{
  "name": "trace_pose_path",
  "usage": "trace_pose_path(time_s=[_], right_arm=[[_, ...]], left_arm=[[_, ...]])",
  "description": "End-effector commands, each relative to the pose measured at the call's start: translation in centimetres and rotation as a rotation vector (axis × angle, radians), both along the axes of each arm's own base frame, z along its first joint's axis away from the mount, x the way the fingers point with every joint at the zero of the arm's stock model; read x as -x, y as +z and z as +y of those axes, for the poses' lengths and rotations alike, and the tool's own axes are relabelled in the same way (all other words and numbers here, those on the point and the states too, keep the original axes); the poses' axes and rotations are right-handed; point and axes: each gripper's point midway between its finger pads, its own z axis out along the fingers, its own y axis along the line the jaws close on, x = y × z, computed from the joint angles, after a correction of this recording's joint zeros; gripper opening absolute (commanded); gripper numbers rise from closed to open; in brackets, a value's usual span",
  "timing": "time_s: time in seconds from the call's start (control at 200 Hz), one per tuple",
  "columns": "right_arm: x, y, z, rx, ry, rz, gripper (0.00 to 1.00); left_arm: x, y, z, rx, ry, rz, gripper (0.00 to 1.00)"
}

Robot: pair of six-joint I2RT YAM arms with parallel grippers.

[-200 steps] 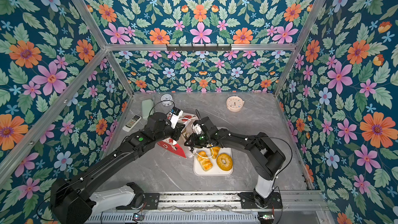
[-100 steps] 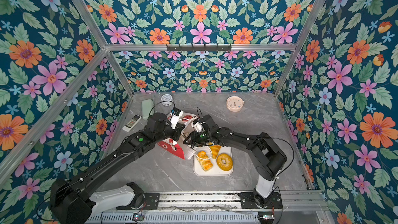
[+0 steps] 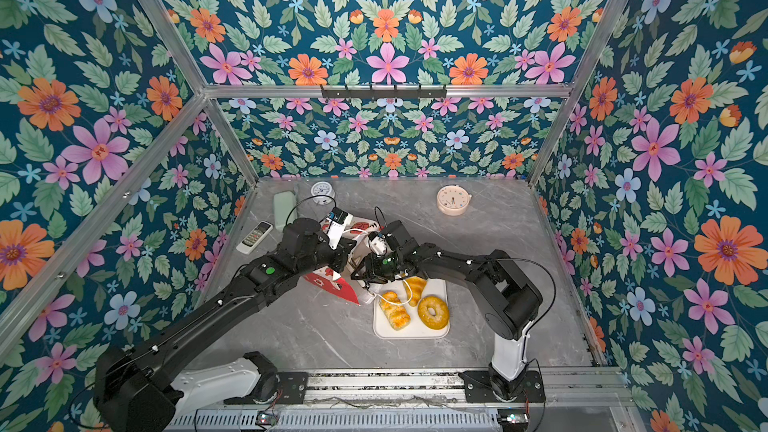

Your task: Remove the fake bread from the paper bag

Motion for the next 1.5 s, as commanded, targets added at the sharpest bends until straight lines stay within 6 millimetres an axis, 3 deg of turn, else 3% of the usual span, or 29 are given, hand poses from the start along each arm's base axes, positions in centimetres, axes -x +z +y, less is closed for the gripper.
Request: trace_pose_path(time_s=[0.0, 0.155, 0.56, 1.495], right_arm=[[0.1, -0.2, 0.2, 0.002, 0.023, 0.006, 0.38], [0.0, -0.4, 0.9, -0.015, 0.055, 0.022, 0.3], [0.0, -1.0, 1.0, -0.015, 0.061, 0.024, 0.0], [1.6, 1.6, -1.7, 0.012, 0.032, -0.06, 0.0]], left_arm=[[0.1, 0.3, -0.6, 0.021, -0.031, -0.008, 0.0], [0.1, 0.1, -0.8, 0.024, -0.039, -0.002, 0.0], [0.4, 0.3, -0.3, 0.023, -0.024, -0.012, 0.0], [-0.5, 0.5, 1.1, -0.01, 0.052, -0.057, 0.0]])
